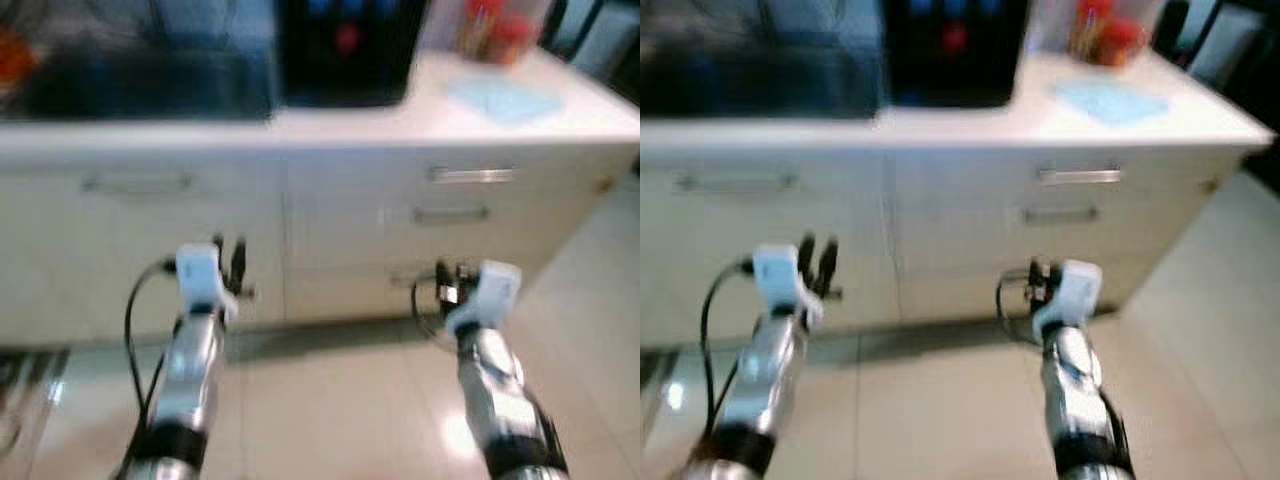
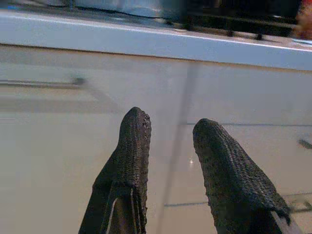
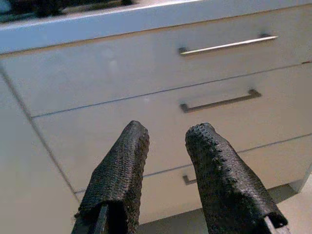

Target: Kitchen organization

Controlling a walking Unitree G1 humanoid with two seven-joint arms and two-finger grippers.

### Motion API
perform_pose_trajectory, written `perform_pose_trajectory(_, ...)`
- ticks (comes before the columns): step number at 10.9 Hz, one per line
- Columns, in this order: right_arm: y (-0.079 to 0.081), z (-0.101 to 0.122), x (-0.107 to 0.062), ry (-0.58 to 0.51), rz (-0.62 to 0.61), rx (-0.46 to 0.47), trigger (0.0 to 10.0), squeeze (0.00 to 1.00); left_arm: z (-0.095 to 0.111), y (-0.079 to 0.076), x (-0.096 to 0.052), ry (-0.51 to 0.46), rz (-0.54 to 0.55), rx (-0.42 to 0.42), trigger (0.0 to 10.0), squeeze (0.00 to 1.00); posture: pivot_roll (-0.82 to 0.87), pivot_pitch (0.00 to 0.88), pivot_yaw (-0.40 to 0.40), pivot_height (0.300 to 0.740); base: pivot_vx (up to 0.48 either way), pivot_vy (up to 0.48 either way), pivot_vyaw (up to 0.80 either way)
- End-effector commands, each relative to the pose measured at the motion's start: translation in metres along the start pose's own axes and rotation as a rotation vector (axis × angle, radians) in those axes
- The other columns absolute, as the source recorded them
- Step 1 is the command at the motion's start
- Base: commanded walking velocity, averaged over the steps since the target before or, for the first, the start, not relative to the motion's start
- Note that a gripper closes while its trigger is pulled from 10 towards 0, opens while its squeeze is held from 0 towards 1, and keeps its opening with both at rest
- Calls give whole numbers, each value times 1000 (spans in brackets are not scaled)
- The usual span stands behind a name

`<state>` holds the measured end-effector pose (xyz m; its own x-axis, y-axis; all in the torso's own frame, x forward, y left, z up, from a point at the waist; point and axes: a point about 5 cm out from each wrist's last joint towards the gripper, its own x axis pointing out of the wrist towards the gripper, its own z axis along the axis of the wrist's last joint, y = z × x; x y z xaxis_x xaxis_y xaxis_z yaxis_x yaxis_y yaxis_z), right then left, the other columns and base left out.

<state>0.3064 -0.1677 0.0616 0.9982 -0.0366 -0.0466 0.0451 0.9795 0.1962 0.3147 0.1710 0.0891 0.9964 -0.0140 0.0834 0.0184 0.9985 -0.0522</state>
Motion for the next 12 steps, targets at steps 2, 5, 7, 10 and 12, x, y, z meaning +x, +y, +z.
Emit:
perform_pose_trajectory(2,8,4,3,-11,19,10,10000,0,1,4,-1,1,16,-3,10000,0,176,50,-44,740,0,480,0)
perform_pose_trajectory(5,7,3,3,-6,16,14,10000,0,2,4,-1,-1,19,-5,10000,0,182,55,-47,740,0,480,0)
perform_pose_trajectory(7,8,2,3,-3,20,17,10000,0,3,5,-1,-1,21,-6,10000,0,185,55,-49,740,0,480,0)
perform_pose_trajectory(10,11,1,3,5,25,22,10000,0,-1,4,-4,14,14,1,10000,0,192,57,-52,740,0,0,0)
perform_pose_trajectory(12,11,1,4,6,29,20,10000,0,-1,2,-5,14,10,-1,10000,0,192,57,-52,740,0,0,0)
